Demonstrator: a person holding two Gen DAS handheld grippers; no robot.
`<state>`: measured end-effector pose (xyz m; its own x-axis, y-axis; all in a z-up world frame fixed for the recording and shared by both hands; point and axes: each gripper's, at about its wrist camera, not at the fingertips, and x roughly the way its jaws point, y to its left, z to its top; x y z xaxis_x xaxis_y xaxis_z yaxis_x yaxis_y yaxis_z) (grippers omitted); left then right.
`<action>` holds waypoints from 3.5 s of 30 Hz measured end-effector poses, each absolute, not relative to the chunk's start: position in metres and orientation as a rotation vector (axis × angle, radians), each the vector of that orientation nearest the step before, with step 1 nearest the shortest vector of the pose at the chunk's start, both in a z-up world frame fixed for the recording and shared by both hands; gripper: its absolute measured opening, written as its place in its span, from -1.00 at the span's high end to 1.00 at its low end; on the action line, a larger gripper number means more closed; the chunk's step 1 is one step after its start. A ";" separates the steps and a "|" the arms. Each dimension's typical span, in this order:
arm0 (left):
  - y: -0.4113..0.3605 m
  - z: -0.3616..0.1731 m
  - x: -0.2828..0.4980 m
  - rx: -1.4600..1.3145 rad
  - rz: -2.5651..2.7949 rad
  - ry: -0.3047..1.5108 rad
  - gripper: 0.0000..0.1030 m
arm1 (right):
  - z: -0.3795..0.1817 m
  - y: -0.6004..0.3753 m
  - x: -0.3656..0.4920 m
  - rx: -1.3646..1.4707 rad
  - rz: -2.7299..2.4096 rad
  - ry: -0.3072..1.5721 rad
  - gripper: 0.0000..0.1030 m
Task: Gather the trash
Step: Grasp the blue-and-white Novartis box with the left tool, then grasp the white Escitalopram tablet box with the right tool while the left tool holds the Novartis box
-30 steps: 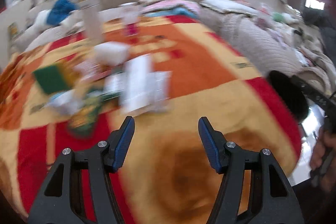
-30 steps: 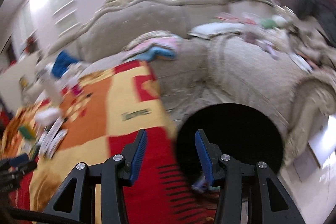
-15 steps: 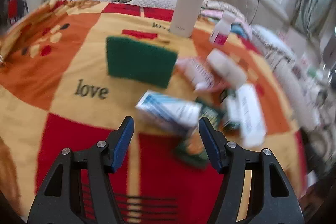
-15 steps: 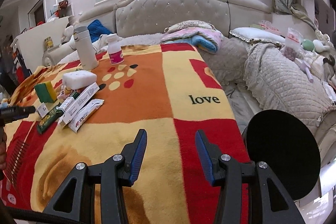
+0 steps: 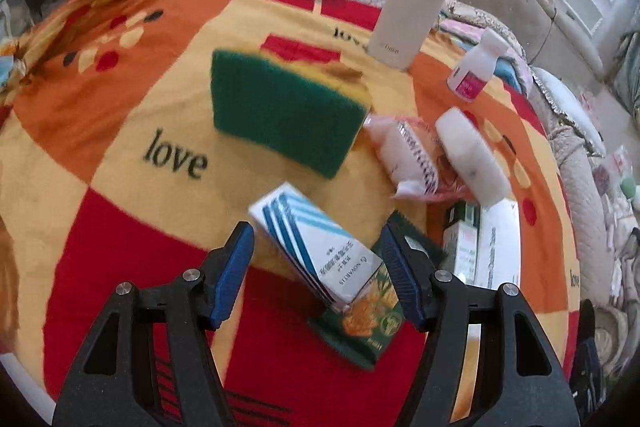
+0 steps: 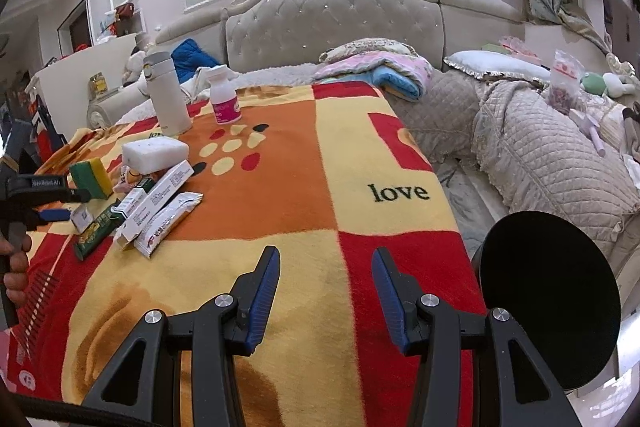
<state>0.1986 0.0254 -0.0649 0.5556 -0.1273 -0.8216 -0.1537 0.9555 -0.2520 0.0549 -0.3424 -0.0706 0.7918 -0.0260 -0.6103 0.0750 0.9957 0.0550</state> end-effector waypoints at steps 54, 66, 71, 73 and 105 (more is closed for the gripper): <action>0.059 -0.078 0.094 -0.178 -0.200 0.888 0.46 | -0.082 -0.207 0.179 0.290 0.299 0.909 0.64; 0.064 -0.089 0.096 -0.178 -0.177 0.906 0.45 | -0.096 -0.186 0.210 0.222 0.212 0.971 -0.03; 0.065 -0.090 0.096 -0.188 -0.186 0.902 0.44 | -0.096 -0.186 0.212 0.231 0.234 0.990 -0.02; 0.066 -0.089 0.097 -0.198 -0.190 0.908 0.43 | -0.094 -0.181 0.211 0.193 0.237 0.986 -0.02; 0.068 -0.068 0.075 -0.244 -0.245 0.875 0.47 | -0.046 -0.209 0.139 0.217 0.306 0.833 0.66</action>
